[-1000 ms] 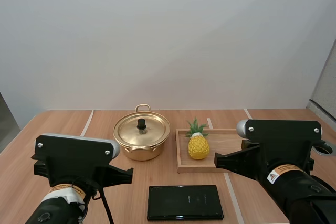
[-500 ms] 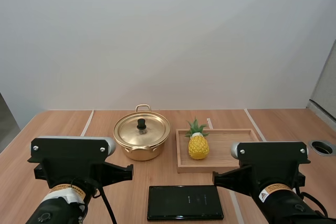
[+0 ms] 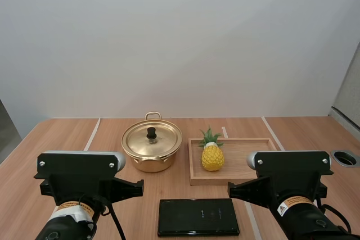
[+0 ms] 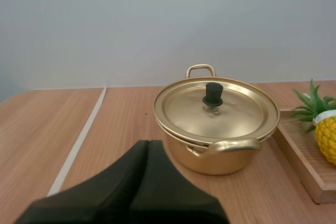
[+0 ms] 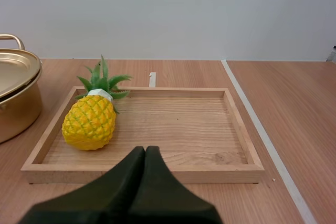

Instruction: Open the pot, put the grape inside, and close it

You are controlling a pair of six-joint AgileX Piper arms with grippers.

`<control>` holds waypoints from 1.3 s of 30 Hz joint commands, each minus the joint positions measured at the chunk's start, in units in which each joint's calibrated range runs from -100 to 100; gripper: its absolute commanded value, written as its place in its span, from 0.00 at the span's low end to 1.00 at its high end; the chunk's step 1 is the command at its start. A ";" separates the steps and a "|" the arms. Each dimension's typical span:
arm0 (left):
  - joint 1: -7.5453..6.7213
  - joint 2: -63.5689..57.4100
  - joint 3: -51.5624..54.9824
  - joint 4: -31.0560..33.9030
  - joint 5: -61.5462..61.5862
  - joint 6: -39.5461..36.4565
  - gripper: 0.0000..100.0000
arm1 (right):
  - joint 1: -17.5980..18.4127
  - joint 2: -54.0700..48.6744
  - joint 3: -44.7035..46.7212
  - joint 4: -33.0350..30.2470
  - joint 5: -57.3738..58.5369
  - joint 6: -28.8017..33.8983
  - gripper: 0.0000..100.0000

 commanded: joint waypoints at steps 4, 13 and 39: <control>0.08 -0.21 0.16 0.46 -1.42 -0.23 0.00 | -0.17 -0.24 0.13 0.05 -1.68 0.00 0.00; 0.08 -0.21 0.16 0.46 -2.12 -0.23 0.00 | -0.17 -0.24 0.13 0.04 -2.36 0.00 0.00; 0.08 -0.21 0.16 0.46 -2.12 -0.23 0.00 | -0.10 -3.85 0.13 0.04 -2.02 0.00 0.00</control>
